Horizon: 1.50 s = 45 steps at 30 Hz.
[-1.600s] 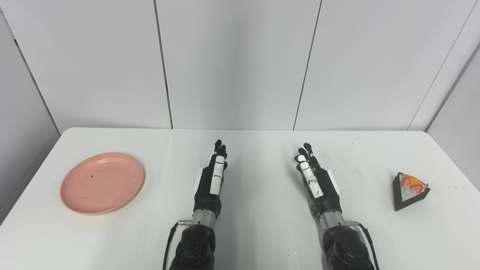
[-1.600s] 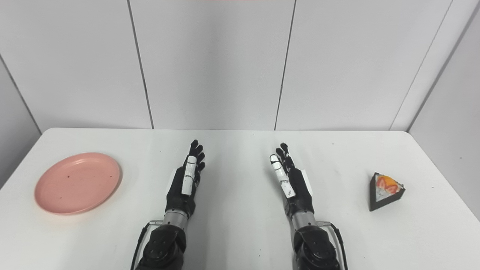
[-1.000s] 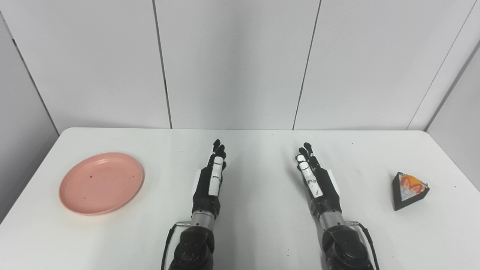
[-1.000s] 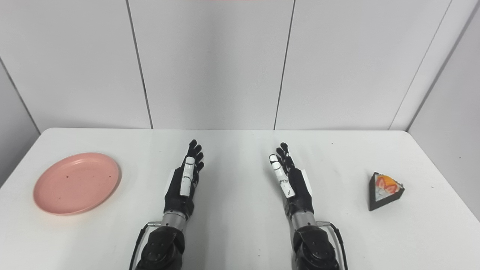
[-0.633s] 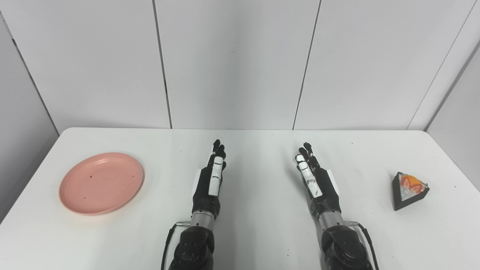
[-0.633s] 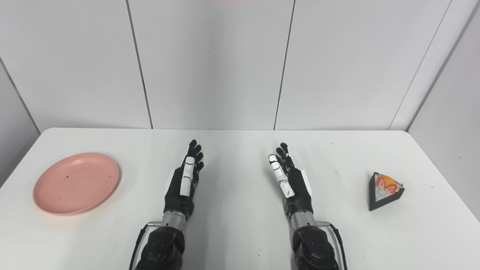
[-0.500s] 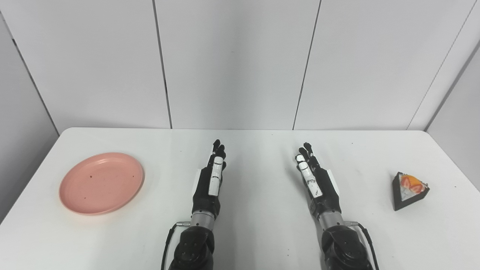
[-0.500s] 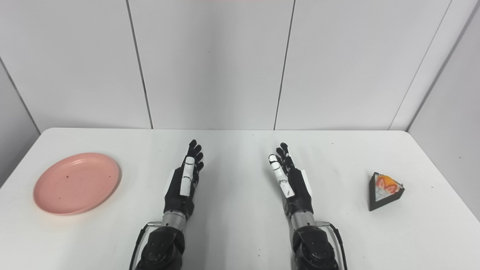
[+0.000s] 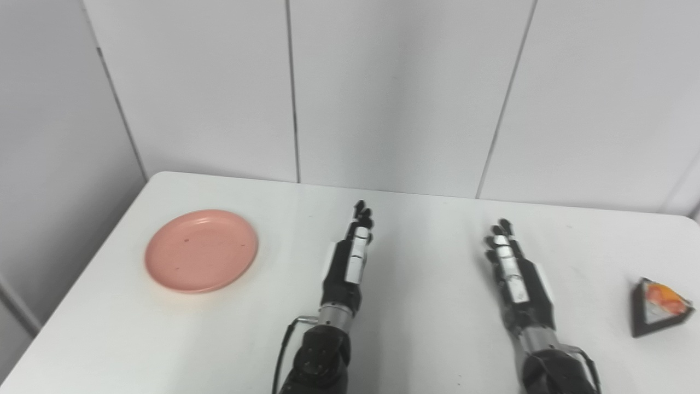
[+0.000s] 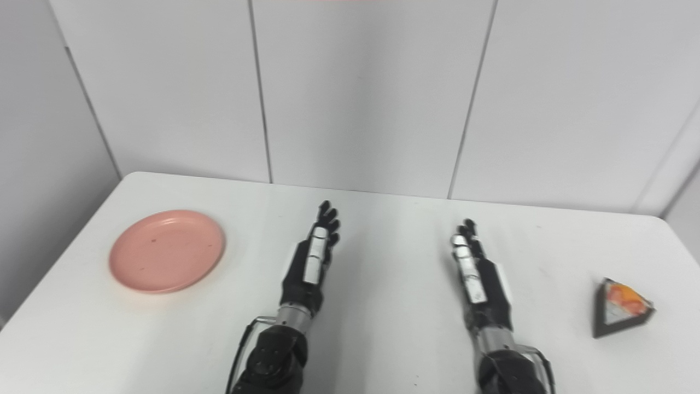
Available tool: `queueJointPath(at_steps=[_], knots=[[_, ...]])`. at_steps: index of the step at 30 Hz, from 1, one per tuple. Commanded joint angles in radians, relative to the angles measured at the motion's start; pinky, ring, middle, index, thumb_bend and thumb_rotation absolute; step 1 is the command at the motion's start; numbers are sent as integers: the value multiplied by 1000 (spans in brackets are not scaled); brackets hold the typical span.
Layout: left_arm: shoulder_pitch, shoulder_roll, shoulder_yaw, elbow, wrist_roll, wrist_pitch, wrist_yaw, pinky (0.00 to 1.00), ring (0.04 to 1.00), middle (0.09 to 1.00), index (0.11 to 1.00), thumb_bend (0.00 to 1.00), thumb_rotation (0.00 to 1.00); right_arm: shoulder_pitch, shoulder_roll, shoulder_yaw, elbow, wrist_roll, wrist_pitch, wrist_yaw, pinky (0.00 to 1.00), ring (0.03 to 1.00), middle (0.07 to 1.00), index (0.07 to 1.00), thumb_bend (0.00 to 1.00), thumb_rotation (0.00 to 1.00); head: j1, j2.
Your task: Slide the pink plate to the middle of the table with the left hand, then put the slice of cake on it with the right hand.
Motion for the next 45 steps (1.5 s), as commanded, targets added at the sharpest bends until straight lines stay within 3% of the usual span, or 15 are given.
queueJointPath(at_steps=[1,11,20,34,45], knots=[[47,13,10,-16,-14,-17,-15,1000,990,987,976,614,1000,3,-9,-9,-3,9,-39,10,1000,966,982,1000,609,833,11,-5],[67,59,83,-235,-67,43,7,981,961,958,946,695,947,-2,-10,-20,-4,26,-35,18,1000,981,988,1000,552,807,43,-21],[73,132,132,-415,-55,186,43,937,930,919,908,733,962,1,-8,-24,-22,27,-29,19,1000,985,992,1000,509,837,69,-31],[25,243,256,-486,2,234,174,789,804,796,795,755,982,12,-4,-27,-54,45,-5,19,1000,989,990,1000,499,799,85,-39],[9,336,343,-403,20,180,243,775,786,778,771,723,988,17,-8,-19,-66,32,3,11,1000,988,992,1000,471,827,96,-47]])
